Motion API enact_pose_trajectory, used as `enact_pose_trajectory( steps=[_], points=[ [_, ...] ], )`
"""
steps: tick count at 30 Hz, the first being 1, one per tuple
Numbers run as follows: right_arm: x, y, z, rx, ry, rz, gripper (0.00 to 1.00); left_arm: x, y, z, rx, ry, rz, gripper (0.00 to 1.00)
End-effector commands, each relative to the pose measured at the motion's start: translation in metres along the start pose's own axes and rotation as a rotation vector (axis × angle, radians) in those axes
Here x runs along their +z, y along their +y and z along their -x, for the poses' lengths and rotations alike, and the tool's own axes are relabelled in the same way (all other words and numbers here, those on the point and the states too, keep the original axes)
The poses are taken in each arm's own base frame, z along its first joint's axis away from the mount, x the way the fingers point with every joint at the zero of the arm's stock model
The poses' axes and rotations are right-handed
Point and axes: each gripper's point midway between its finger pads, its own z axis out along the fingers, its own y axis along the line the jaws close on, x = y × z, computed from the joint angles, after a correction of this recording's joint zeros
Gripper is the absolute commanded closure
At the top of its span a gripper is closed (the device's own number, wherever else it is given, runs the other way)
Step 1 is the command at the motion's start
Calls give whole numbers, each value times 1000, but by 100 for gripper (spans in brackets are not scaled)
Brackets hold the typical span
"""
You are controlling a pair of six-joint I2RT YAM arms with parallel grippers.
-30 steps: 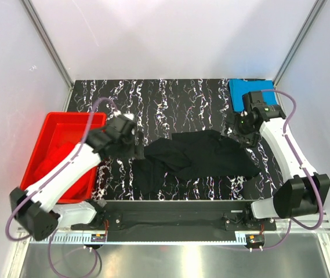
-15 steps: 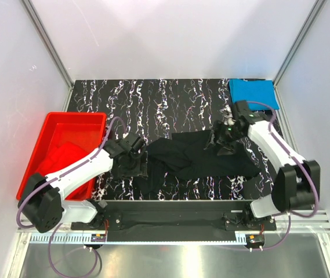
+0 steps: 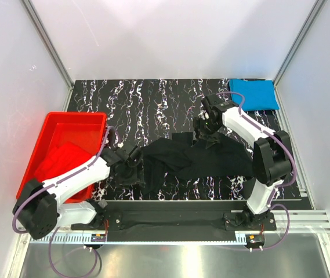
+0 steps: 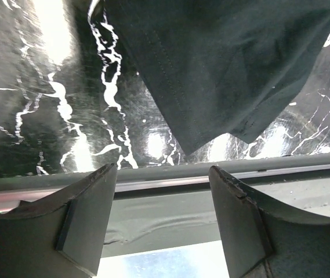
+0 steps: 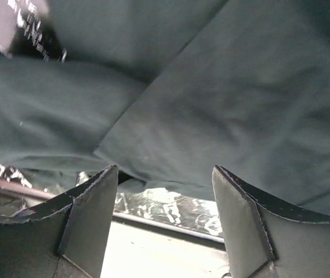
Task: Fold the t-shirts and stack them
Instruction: Flatten the tshirt out
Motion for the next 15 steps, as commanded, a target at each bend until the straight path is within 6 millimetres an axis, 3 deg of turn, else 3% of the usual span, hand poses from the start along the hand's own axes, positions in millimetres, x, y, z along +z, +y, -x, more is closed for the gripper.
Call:
enact_pose_trajectory(
  steps=[1, 2, 5, 10, 15],
  points=[
    [-22, -25, 28, -10, -90, -85, 26, 3, -31, 12, -34, -15, -109, 29],
    [-21, -37, 34, 26, -84, -88, 26, 7, -33, 12, -35, 2, -102, 29],
    [-15, -47, 48, 47, -85, -103, 30, 3, -33, 18, -24, -5, -71, 30],
    [7, -38, 68, 100, -79, -76, 42, -11, -20, 19, 0, -41, -31, 31],
    [23, -46, 84, 177, -102, -150, 48, -11, -12, 11, -4, -22, -16, 31]
  ],
)
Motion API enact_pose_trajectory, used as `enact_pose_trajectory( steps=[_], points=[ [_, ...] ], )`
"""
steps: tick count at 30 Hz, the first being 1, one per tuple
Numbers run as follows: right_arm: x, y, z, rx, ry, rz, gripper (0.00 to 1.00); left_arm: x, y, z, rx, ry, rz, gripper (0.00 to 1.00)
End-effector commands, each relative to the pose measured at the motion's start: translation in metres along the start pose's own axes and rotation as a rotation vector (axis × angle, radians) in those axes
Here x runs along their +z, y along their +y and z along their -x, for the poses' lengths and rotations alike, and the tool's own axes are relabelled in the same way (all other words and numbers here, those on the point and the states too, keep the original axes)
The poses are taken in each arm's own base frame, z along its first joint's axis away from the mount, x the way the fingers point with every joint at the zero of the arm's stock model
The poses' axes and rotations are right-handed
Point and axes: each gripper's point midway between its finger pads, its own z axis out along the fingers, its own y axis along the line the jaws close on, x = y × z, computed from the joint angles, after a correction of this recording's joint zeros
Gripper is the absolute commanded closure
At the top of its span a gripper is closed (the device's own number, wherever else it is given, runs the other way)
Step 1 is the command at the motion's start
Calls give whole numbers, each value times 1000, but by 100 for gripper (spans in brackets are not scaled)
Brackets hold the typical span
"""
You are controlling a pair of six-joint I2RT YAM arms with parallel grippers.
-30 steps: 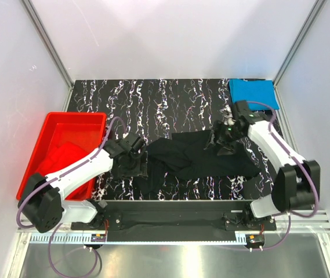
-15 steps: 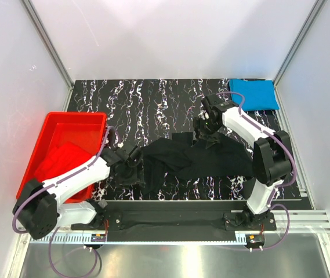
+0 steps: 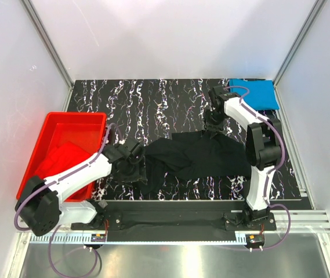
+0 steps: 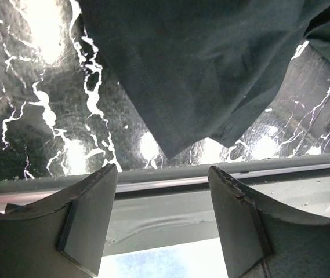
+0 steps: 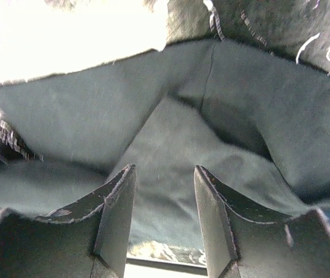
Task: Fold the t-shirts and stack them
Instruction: Flatten the tshirt out
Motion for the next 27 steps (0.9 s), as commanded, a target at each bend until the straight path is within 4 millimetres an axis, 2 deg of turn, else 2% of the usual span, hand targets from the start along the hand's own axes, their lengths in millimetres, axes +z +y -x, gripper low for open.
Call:
enact_pose_trajectory(
  steps=[1, 8, 13, 15, 17, 19, 27],
  points=[
    [1, 4, 23, 70, -73, -52, 48, -8, 2, 0, 13, -22, -6, 31],
    [16, -3, 27, 133, -109, -165, 47, -10, 12, -4, 12, -30, 11, 31],
    [28, 1, 28, 161, -96, -189, 48, -11, 13, -5, 23, -32, 13, 32],
    [33, 1, 31, 170, -98, -211, 50, -11, 14, -4, 26, -36, 14, 32],
    [34, -2, 33, 179, -106, -234, 58, -12, 16, -5, 29, -39, 19, 32],
    [36, -2, 35, 185, -110, -241, 60, -12, 16, -6, 29, -40, 18, 32],
    [40, -12, 37, 185, -117, -298, 62, -12, 21, -9, 44, -34, 25, 32]
  ],
)
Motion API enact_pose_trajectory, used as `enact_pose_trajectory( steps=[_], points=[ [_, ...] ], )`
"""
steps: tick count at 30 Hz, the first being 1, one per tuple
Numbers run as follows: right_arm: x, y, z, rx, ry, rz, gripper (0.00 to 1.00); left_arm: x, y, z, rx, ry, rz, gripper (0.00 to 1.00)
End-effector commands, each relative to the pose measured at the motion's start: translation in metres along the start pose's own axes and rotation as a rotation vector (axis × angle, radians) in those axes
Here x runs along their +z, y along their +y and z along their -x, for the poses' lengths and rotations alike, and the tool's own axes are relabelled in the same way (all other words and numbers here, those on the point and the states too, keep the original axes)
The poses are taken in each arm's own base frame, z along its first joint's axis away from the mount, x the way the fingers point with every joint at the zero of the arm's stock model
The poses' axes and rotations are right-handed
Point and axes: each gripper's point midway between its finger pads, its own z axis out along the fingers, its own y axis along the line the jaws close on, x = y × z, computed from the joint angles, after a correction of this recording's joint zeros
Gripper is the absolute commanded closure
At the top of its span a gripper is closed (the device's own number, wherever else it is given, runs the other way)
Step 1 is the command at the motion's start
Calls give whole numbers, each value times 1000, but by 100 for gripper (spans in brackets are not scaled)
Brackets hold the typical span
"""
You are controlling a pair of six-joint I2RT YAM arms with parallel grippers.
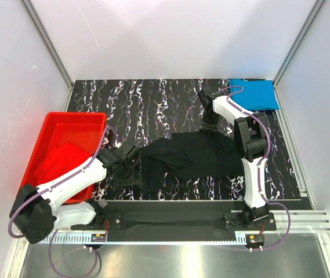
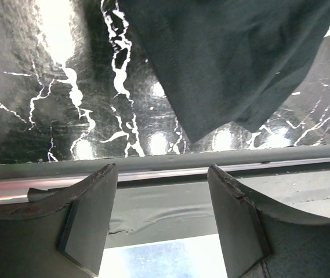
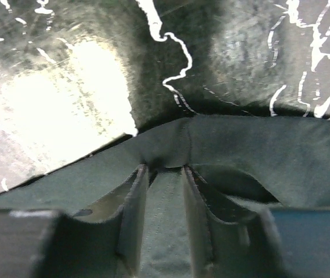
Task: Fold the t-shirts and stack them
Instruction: Flatten the tshirt out
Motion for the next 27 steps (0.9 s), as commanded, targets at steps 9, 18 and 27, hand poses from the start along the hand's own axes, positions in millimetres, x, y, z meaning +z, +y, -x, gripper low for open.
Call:
enact_pose_trajectory(
  steps=[9, 18, 27],
  points=[
    [-12, -4, 14, -12, -72, -30, 89, 1, 2, -7, 72, 1, 43, 33],
    [-78, -13, 27, -82, -175, 14, 100, 14, -3, -13, 96, 20, 126, 34],
    [-128, -28, 10, -121, -206, 93, 100, 27, -21, -8, 107, -14, 151, 52]
  ],
)
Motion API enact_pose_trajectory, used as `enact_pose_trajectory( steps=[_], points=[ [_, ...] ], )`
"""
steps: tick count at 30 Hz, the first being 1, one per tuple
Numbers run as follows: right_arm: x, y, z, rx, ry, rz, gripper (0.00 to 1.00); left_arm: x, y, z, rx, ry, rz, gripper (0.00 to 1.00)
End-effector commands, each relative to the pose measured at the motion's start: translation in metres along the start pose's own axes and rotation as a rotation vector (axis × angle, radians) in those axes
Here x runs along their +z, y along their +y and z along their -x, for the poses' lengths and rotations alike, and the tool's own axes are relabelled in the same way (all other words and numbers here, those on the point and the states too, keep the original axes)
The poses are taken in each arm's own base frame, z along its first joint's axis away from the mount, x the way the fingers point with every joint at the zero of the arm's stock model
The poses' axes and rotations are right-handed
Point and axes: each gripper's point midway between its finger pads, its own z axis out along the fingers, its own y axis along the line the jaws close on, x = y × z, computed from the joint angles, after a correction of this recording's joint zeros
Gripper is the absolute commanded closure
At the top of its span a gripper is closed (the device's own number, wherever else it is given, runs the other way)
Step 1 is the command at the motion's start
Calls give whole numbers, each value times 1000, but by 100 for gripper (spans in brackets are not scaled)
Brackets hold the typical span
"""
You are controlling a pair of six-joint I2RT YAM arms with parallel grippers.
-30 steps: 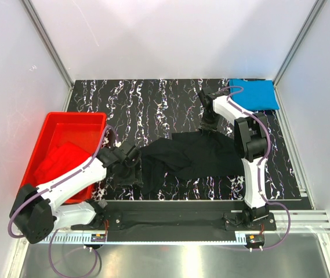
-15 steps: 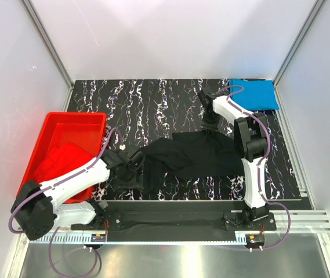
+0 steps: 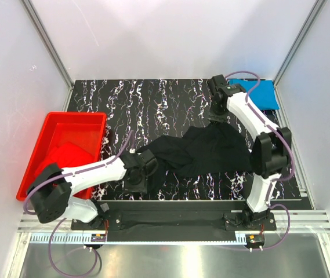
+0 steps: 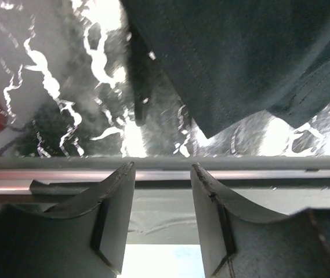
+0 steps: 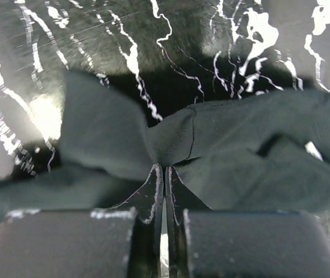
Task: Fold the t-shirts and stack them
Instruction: Flatten the tshirt out
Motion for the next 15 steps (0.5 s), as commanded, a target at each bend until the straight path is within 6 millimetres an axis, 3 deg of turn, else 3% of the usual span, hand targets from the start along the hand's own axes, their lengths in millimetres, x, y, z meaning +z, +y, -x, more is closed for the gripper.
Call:
enact_pose_trajectory(
  steps=[1, 10, 15],
  points=[
    [-23, -4, -5, -37, -20, 27, 100, -3, -19, 24, -32, -90, -28, 53],
    [-21, -2, -17, -45, 6, 66, 100, 7, -41, 43, -17, -108, -34, 45],
    [-15, 0, -16, -49, 11, 63, 99, 17, -45, 41, -16, -72, -24, 45]
  ],
)
